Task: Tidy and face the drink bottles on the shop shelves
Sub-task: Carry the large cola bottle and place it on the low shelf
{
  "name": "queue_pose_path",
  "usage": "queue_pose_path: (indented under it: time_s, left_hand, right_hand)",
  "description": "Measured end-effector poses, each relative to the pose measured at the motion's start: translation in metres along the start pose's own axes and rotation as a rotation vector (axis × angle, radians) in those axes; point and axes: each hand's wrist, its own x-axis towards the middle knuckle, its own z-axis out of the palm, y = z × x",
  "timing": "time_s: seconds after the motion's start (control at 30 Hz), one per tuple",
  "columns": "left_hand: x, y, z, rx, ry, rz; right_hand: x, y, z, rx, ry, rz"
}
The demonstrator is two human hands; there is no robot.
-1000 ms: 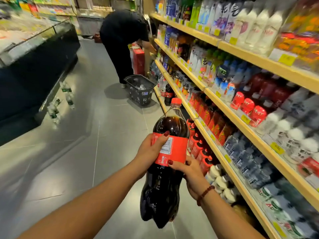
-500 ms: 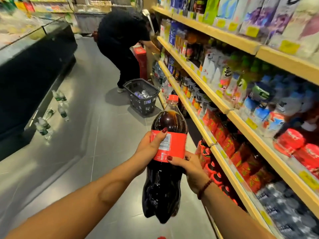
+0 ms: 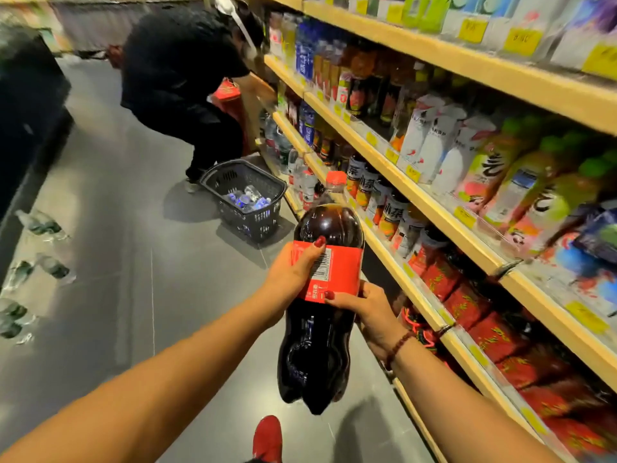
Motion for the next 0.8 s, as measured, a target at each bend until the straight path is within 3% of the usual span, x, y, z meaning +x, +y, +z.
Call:
queue_pose_path:
  time_s: [0.23,0.53,0.8]
  left_hand:
    - [0.125,0.01,-0.04,0.075,-0.143,-0.018]
    - [0.273,0.011,-0.044,0.139,-0.305,-0.082]
    - [0.403,0.023,-0.037,0.217,-0.345,-0.128]
  right_hand:
    - [0.102,-0.016,0.026,0.054,0.149,0.018]
    - [0.242,-0.018,0.001,0.07,0.266,0.039]
    - [0.356,-0.038,-0.021,0.116,0.373,0.032]
